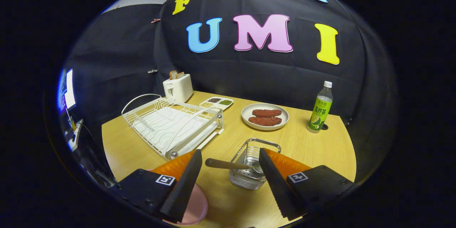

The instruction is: Take the plate from the dish rack, then take the spoon from the basket and place it into the plate.

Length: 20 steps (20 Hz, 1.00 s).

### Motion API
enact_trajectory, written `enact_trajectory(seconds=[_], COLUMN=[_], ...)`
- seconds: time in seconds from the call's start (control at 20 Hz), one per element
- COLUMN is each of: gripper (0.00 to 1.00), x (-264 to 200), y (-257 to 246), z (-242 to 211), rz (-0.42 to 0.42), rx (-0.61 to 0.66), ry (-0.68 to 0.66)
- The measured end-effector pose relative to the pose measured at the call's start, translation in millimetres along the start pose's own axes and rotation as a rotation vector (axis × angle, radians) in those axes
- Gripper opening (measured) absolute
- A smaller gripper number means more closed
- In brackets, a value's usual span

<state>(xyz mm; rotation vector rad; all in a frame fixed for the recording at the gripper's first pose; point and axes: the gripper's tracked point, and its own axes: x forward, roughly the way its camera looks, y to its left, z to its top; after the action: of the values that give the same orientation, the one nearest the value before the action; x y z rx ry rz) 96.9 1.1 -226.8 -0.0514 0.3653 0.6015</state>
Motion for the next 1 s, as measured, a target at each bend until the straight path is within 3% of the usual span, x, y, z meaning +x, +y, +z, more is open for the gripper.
enact_trajectory(seconds=[0.25, 0.4, 0.55, 0.7, 1.0], gripper=[0.98, 0.82, 0.72, 0.51, 0.43], x=[18, 29, 35, 39, 38], y=[0, 2, 2, 6, 1], z=[-8, -11, -10, -13, -7], rz=[0.013, 0.018, 0.010, 0.004, -0.045], rx=[-0.049, -0.055, -0.091, -0.106, -0.126], ry=[0.011, 0.008, -0.001, 0.005, 0.013])
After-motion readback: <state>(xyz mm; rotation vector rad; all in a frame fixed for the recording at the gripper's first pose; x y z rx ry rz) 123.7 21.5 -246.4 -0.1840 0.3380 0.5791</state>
